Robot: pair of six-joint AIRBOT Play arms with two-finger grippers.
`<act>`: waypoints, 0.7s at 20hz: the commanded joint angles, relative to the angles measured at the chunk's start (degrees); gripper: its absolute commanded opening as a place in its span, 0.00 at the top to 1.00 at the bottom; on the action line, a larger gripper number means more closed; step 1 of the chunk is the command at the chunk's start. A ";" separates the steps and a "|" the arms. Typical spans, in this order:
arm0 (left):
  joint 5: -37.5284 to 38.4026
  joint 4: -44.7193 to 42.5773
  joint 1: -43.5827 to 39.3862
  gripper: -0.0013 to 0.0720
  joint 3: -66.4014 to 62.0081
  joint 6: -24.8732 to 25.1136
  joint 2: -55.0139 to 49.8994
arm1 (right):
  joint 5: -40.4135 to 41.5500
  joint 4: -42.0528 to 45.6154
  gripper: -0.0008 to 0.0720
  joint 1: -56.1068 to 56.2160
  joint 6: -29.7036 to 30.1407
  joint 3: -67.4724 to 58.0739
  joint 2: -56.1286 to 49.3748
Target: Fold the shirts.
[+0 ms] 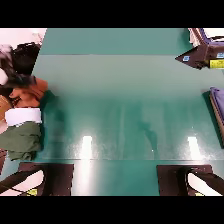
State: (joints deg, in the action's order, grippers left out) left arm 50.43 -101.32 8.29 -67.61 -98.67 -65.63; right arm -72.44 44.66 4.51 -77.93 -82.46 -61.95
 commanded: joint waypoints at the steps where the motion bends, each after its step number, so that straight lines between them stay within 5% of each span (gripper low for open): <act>1: 2.10 2.51 0.02 0.95 -12.66 2.36 8.50 | 4.28 -0.15 0.96 -2.01 -0.02 -0.07 3.78; 9: 12.70 22.73 -0.96 0.95 -35.60 10.84 16.76 | 13.75 -0.13 0.96 -9.62 -0.02 -0.04 14.23; 14: 17.22 22.91 -19.87 0.95 -29.18 9.18 12.76 | 13.44 -0.17 0.96 -10.10 -0.02 -0.04 14.51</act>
State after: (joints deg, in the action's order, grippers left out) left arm 64.49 -80.55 -2.59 -99.09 -88.84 -51.31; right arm -59.46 44.51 -5.06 -77.93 -82.50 -48.03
